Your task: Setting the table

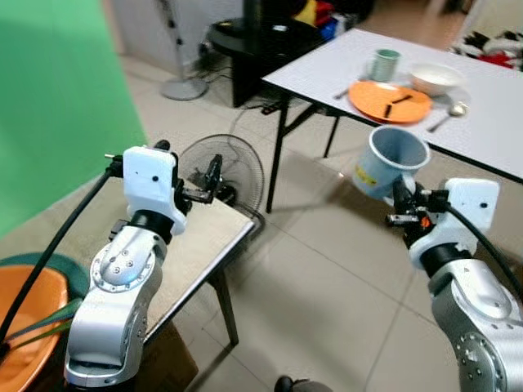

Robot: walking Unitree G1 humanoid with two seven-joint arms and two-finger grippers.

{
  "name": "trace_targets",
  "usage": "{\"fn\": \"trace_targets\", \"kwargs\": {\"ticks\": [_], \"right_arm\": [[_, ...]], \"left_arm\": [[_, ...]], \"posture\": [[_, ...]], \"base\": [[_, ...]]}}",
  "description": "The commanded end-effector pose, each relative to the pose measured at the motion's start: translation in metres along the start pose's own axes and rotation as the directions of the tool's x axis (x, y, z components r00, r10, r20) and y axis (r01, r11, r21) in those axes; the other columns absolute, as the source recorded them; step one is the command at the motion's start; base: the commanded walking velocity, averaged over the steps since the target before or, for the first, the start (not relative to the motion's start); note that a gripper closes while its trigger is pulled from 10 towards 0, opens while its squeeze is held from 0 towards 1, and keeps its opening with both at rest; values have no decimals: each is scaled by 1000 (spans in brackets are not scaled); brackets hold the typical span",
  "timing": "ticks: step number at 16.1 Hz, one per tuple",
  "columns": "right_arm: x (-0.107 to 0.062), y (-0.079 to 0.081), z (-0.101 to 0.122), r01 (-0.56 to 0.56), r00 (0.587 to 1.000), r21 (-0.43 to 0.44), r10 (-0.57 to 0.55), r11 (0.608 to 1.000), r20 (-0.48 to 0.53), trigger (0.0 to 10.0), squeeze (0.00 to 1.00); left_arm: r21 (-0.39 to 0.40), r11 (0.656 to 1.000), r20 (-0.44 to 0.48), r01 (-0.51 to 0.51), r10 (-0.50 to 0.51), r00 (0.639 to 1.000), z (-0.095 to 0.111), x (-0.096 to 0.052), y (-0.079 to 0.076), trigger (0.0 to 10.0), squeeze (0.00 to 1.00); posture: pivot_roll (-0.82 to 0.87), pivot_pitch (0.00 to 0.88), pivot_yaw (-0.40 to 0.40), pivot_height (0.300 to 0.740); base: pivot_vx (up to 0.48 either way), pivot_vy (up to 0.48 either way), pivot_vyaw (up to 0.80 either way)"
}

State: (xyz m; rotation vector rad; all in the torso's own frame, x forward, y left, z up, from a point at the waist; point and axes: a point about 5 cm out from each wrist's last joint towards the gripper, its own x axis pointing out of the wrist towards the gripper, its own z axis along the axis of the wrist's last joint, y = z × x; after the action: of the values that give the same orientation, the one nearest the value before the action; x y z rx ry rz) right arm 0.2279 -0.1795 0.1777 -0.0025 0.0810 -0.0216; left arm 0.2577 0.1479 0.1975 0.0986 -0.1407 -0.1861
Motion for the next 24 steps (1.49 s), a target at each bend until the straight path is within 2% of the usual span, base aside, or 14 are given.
{"fn": "trace_targets", "kwargs": {"ticks": [1, 2, 4, 7, 11, 17, 24], "right_arm": [[-1, -5, -2, 34, 999, -22, -35, 999, -25, 10000, 0], [-1, -6, -3, 41, 999, -14, -41, 999, -34, 10000, 0], [0, -8, 2, 79, 997, -23, -79, 997, 9, 10000, 0], [-1, -5, 1, 66, 998, -23, -66, 998, 4, 10000, 0], [-2, -1, 2, 14, 1000, 16, -14, 1000, 7, 10000, 0], [-2, -2, 3, 15, 1000, -6, -15, 1000, 19, 10000, 0], [-2, 0, 4, -11, 1000, -23, 11, 1000, 29, 10000, 0]], "left_arm": [[7, 1000, -5, -22, 22, 1000, -2, 0, 4, 10000, 0], [7, 1000, -7, -19, 19, 1000, -3, 0, 3, 10000, 0], [-25, 1000, 3, 4, -4, 1000, -3, 0, 1, 10000, 0], [-22, 999, 6, 36, -36, 999, -3, 0, -2, 10000, 0], [-41, 995, 53, 93, -91, 994, 3, 0, -7, 10000, 0], [-38, 993, 3, 114, -114, 993, -10, -1, -11, 10000, 0], [-51, 990, -17, 130, -131, 991, -18, -1, -14, 10000, 0]], "posture": [[86, 0, 16, 740], [81, 0, 19, 740], [76, 0, 21, 740], [77, 0, 21, 740], [78, 0, 17, 740], [70, 0, 17, 740], [58, 0, 19, 740]], "base": [[0, 0, -763], [0, 0, -763], [0, 0, -763], [0, 0, -756], [0, 0, -761], [234, 0, -753], [327, 0, 0]]}}
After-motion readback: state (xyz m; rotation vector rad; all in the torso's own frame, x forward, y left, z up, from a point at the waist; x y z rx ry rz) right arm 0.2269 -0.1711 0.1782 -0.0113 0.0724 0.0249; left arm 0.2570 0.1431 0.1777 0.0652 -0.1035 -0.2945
